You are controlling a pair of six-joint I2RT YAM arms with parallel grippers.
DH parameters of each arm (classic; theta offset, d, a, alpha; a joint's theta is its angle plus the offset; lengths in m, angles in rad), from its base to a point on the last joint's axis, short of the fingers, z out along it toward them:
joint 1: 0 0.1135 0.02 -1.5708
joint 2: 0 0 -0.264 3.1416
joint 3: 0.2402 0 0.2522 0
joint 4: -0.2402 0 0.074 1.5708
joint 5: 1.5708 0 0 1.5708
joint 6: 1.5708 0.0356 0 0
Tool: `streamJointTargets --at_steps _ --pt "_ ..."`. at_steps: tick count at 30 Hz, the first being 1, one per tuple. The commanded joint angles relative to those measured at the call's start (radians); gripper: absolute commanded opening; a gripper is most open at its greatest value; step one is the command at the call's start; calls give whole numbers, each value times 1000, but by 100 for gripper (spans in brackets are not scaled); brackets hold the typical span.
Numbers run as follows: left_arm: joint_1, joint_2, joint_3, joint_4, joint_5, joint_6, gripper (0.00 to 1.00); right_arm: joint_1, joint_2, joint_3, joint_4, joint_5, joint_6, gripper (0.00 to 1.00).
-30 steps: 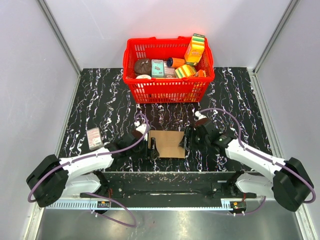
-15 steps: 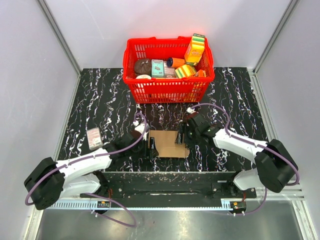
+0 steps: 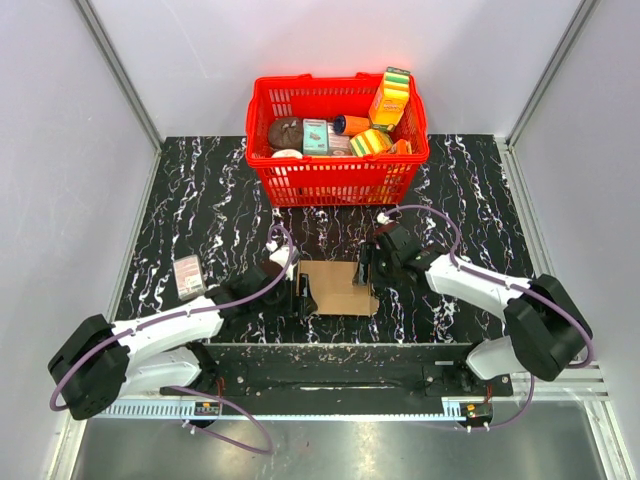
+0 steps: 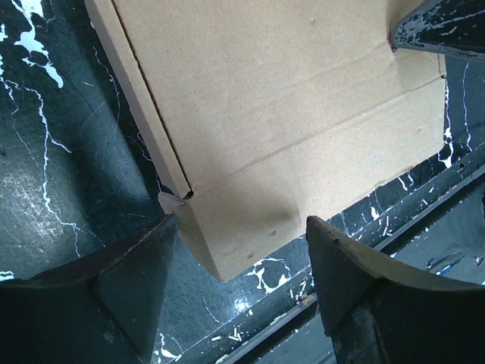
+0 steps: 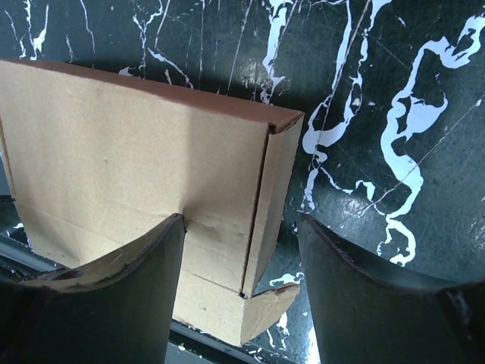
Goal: Fold the paper box
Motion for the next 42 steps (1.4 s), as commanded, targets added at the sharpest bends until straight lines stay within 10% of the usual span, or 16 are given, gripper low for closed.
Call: streamJointTargets --at_steps 1,42 --pt "-4 3 18 60 8 -12 73 -15 25 28 61 0 -11 67" --pt "-4 46 -23 122 2 54 40 -30 77 10 85 -64 6 66"
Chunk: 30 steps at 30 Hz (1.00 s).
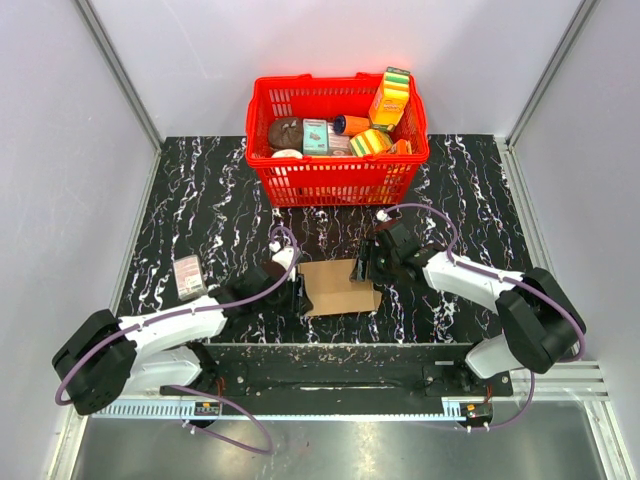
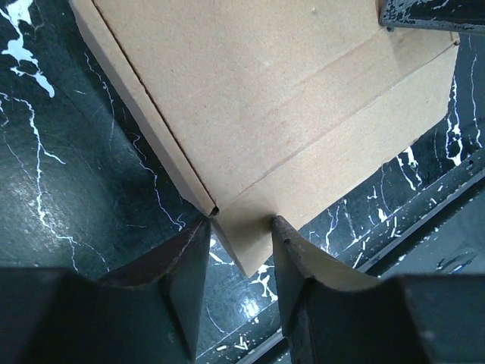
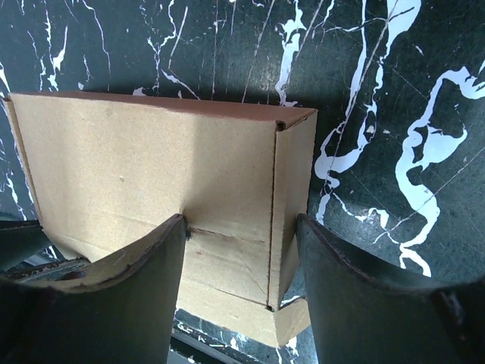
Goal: Fold the paper box
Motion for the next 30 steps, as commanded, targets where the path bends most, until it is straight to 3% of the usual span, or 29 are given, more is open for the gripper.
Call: streamJointTargets --at_steps 1,15,30 --pt "-4 8 -9 58 -21 37 39 -2 24 12 7 -14 2 65" --pt "-4 37 23 0 -87 100 27 -7 39 13 7 -28 2 65" --pt "-4 -41 52 -98 -118 123 31 -8 28 18 6 -34 2 65"
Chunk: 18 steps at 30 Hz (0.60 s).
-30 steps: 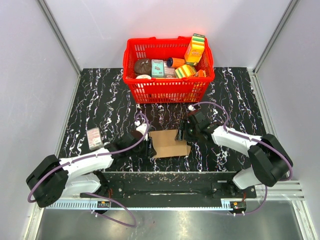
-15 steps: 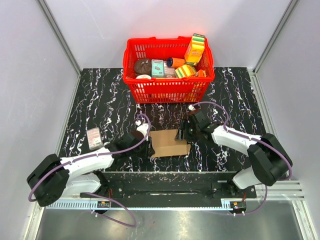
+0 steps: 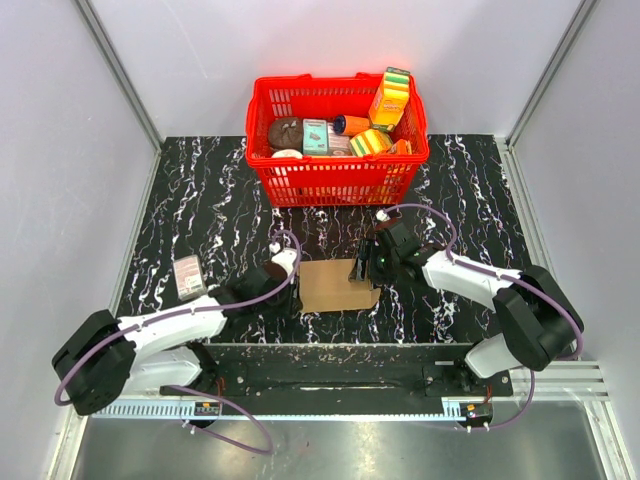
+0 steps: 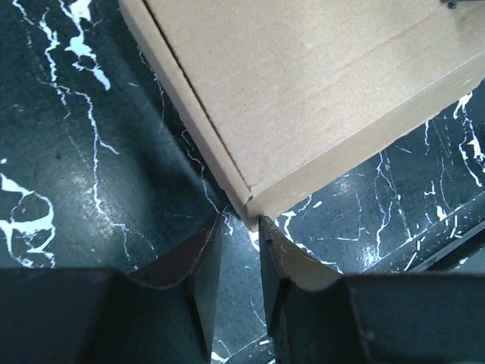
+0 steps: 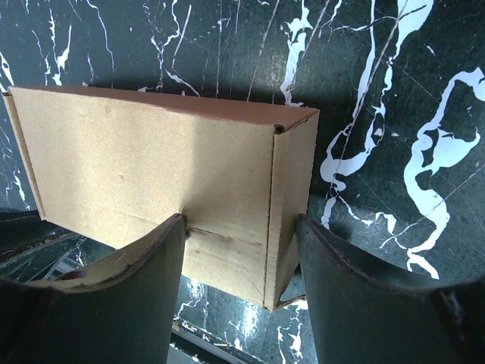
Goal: Fold the paper box
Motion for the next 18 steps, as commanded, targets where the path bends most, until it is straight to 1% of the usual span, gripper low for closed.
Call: streamJointTargets --at_steps 1,7,12,15,18 --pt "-3 -68 50 -58 -31 22 32 0 10 17 -6 0 -1 65" --pt "-3 -163 80 -124 -16 16 36 2 -15 23 -17 4 -3 65" --pt "-3 -226 105 -147 -28 4 45 2 -36 29 -29 7 -7 66" --pt "-3 -222 142 -156 -69 9 48 0 -64 31 -38 19 -12 68" --pt "0 -171 201 -164 -120 12 49 2 -99 38 -54 32 -23 69"
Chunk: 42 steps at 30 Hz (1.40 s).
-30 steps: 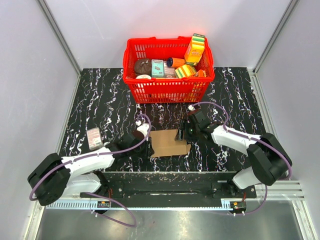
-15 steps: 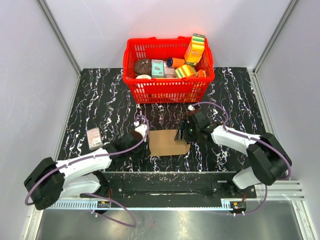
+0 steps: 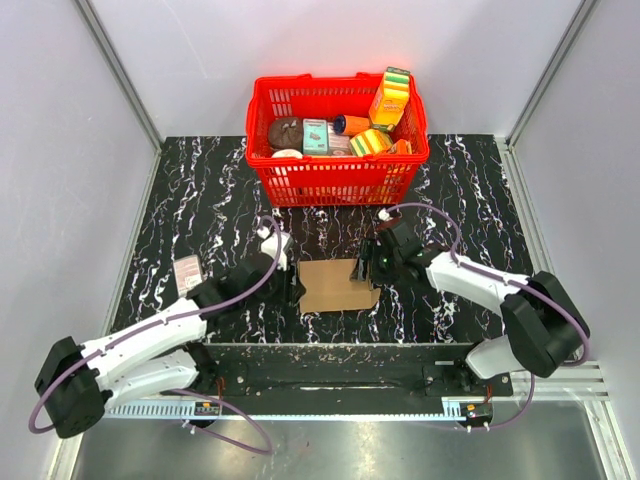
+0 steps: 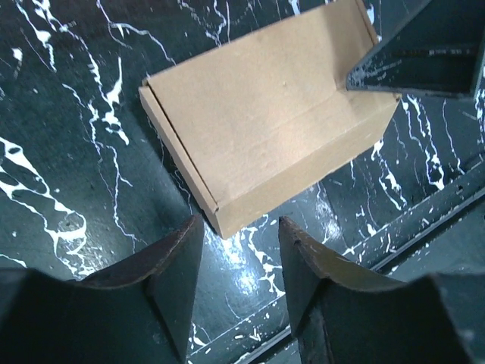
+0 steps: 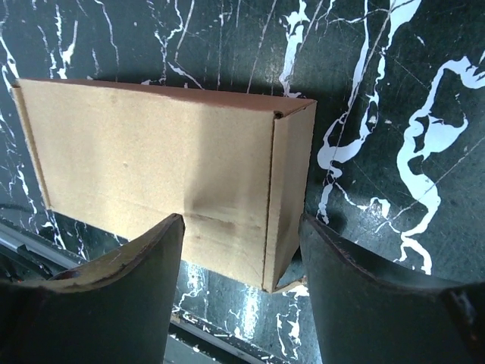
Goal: Fold the paper box
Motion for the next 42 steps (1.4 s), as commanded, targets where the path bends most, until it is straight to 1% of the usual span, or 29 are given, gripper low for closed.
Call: streamJointTargets --at_steps 1,8,11,12,17,19,22,26,31,32,34,35,39,42 --pt "3 73 119 -2 -86 12 50 0 -86 41 -27 31 -25 69" --pt "35 279 260 18 -70 46 50 -1 -159 58 -102 79 -40 71" --pt "49 376 326 21 -61 66 49 -11 -207 37 -145 111 -22 71" --pt "64 456 366 22 -52 84 49 -23 -252 -12 -171 153 -2 71" --pt "93 560 417 28 -28 100 47 -49 -348 -88 -268 217 76 69" --pt "98 578 426 30 -15 105 47 -54 -369 -115 -291 220 104 66" --pt "98 603 426 34 5 106 46 -54 -360 -131 -307 218 121 63" --pt "98 612 408 48 17 100 46 -54 -331 -141 -298 203 122 55" --pt "98 617 383 64 29 98 45 -54 -290 -140 -270 227 116 50" --pt "98 624 380 67 32 98 45 -54 -285 -140 -259 224 113 46" --pt "98 626 372 71 40 95 45 -54 -262 -137 -235 223 107 43" --pt "97 629 369 77 42 95 45 -54 -252 -134 -232 220 107 40" --pt "98 629 348 90 51 89 44 -54 -210 -128 -216 206 99 36" --pt "98 628 325 102 60 82 44 -54 -212 -143 -175 163 99 36"
